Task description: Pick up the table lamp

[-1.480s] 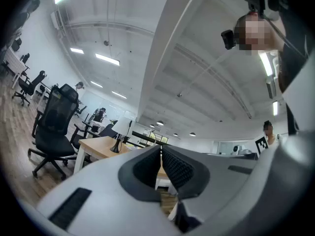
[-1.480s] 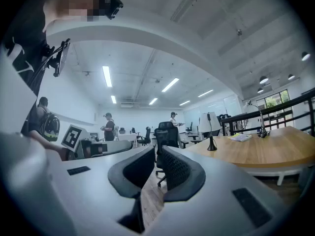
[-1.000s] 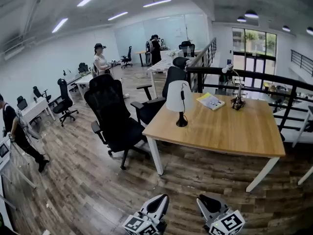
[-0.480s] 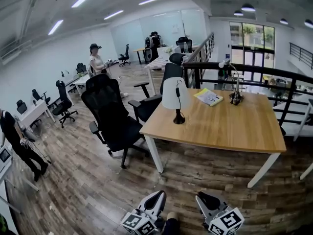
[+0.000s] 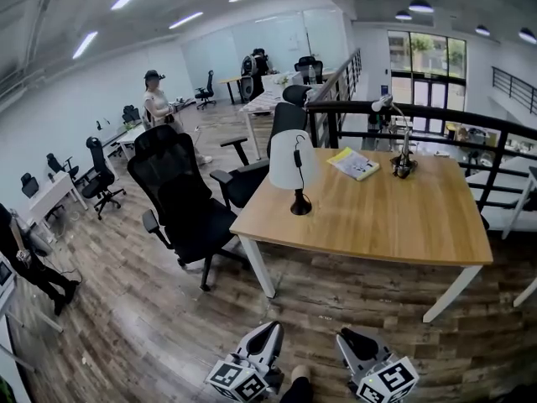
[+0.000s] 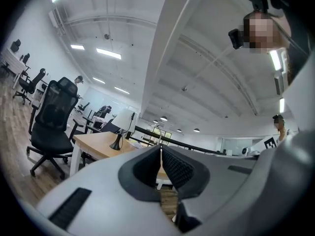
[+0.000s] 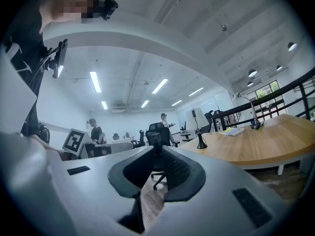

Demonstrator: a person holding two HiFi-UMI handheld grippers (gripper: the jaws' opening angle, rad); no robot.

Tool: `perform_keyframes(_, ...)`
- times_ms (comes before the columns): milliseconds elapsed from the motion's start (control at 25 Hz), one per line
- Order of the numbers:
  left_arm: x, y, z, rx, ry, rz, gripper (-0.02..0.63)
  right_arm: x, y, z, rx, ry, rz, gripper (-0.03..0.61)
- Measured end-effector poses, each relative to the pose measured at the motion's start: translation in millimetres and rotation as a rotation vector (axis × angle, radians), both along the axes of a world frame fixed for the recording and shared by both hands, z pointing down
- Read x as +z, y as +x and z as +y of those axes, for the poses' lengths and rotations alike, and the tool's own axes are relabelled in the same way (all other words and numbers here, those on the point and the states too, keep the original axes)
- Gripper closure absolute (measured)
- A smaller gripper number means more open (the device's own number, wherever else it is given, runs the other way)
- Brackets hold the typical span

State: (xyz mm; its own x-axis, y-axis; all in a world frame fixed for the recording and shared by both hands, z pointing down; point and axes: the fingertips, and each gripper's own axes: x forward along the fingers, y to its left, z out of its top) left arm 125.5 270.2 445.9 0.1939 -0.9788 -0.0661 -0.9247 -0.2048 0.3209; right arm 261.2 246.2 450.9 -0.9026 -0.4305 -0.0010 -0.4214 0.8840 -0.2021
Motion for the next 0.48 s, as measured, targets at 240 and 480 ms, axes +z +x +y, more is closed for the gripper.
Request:
perform_keyframes(240,9.4,-26.9,-44.6,-0.002,-0.021,0.031,0.598,6.8,-20.9,-45.0,0.026,-0.033,0.007,0.515)
perform_keyframes(480,7.6,-55.4,-91.8,0.013,-0.014,0.034,0.598,5.7,-49.3,-91.5,0.038,-0.047,0.009,0.515)
